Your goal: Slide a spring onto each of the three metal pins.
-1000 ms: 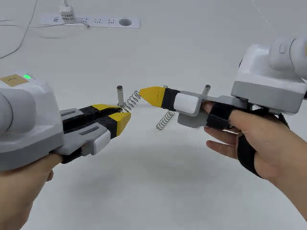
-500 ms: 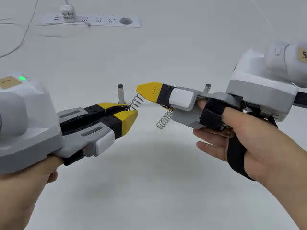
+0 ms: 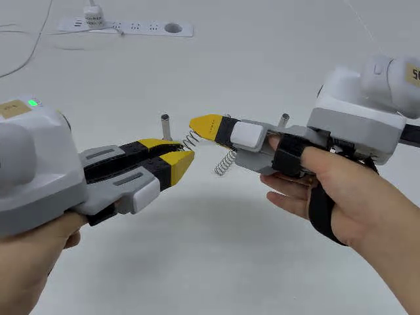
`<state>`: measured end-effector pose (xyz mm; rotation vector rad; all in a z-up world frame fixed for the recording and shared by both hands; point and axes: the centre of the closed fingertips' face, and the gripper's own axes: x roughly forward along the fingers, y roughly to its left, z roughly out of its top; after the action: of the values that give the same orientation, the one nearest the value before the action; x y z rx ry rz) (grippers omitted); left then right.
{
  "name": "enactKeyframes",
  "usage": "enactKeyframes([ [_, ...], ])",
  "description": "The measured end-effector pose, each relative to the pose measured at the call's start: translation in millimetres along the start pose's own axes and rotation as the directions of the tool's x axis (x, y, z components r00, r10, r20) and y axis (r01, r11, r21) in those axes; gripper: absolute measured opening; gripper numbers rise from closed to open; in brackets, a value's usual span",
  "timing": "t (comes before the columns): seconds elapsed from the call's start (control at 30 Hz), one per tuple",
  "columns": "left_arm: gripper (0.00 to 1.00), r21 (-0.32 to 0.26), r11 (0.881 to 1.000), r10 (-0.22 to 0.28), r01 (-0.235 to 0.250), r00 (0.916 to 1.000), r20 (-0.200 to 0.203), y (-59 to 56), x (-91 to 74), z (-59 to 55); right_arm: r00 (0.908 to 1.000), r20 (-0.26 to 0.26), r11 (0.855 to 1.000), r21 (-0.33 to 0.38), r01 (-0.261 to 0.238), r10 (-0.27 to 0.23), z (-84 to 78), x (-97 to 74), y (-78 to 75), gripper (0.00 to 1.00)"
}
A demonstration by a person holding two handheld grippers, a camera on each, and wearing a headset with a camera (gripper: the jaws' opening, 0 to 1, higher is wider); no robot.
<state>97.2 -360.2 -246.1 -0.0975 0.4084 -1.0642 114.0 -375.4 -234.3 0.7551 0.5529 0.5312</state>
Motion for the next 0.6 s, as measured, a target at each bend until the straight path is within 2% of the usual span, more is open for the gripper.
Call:
enactKeyframes([
  [0.13, 0.11, 0.017, 1.000, 0.005, -0.005, 0.9998, -0.019, 0.1, 0.4, -2.9, 0.9995, -0.002, 0.999, -0.034, -0.031, 0.031, -0.3, 0.6, 6.5, 0.11],
  [0.2, 0.11, 0.014, 1.000, 0.004, -0.004, 0.9998, -0.021, -0.2, 0.8, -3.0, 0.9996, -0.011, 0.997, -0.076, -0.028, 0.028, -1.7, 1.3, 7.2, 0.11],
  [0.47, 0.11, 0.030, 0.999, 0.016, -0.015, 0.9995, -0.026, 0.8, 0.1, -1.3, 0.9994, -0.010, 0.994, -0.102, -0.033, 0.032, -0.2, 2.7, 9.1, 0.11],
  [0.6, 0.12, 0.045, 0.999, 0.023, -0.022, 0.9993, -0.030, 1.7, 0.1, -1.3, 0.9996, -0.013, 0.988, -0.153, -0.028, 0.026, 0.6, 4.3, 11.2, 0.11],
])
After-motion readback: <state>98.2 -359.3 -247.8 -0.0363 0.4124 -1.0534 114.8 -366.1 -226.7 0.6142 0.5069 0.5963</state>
